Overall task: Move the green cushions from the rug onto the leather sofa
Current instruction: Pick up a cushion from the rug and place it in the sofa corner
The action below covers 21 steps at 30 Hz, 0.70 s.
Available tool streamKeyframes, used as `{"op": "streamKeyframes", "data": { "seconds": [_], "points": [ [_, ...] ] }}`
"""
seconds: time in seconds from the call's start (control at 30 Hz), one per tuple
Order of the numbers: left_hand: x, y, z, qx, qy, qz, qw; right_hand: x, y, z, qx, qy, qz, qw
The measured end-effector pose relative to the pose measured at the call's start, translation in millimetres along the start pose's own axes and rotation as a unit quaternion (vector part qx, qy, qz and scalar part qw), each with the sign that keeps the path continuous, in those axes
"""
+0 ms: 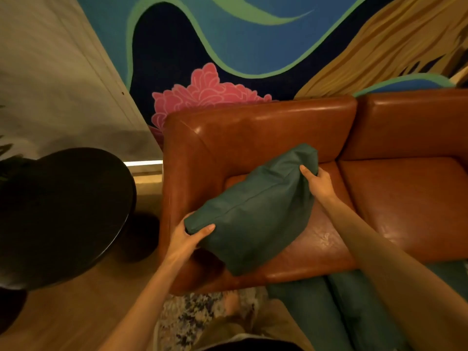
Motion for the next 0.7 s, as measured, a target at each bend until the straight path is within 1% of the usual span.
{"op": "streamKeyframes", "data": {
  "seconds": [0.07, 0.2, 0.23, 0.3, 0.37, 0.43, 0.57, 0.7],
  "points": [
    [-1.0, -3.3, 10.4, 0.023, -0.008, 0.013, 1.000, -12.0, -4.3, 2.9, 0.000, -0.007, -0.011, 1.000],
    [-4.8, -3.2, 32.6, 0.018, 0.009, 0.049, 0.999, -34.4, -9.9, 17.1, -0.004, -0.016, -0.028, 0.999],
    [-3.7, -2.6, 39.1, 0.005, 0.025, 0.065, 0.998, -40.6, -13.3, 21.3, -0.003, -0.022, -0.037, 0.999],
    [-2.0, -0.1, 53.5, -0.038, 0.044, 0.135, 0.989, -53.9, -18.0, 34.3, 0.003, -0.036, -0.057, 0.998],
    [-4.6, -0.4, 64.5, -0.082, 0.031, 0.220, 0.971, -65.6, -18.8, 48.2, 0.011, -0.055, -0.083, 0.995],
    [-12.8, -1.4, 71.9, -0.097, 0.007, 0.268, 0.959, -77.3, -18.4, 64.6, 0.016, -0.073, -0.105, 0.992],
    [-31.5, 6.8, 80.5, -0.105, 0.007, 0.312, 0.944, -98.1, -12.5, 96.7, 0.012, -0.110, -0.143, 0.984],
    [-50.5, 22.4, 95.2, -0.109, 0.013, 0.333, 0.937, -114.0, -10.7, 131.1, -0.014, -0.132, -0.158, 0.979]
  ]
}}
Point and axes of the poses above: each hand's wrist, its own z-axis towards the middle knuckle, its own x-axis out of the back of the hand, y = z × x, the point moved 5 cm from there along z, towards the middle knuckle, and after that the axes turned 14 degrees about y, right-handed, at the moved point
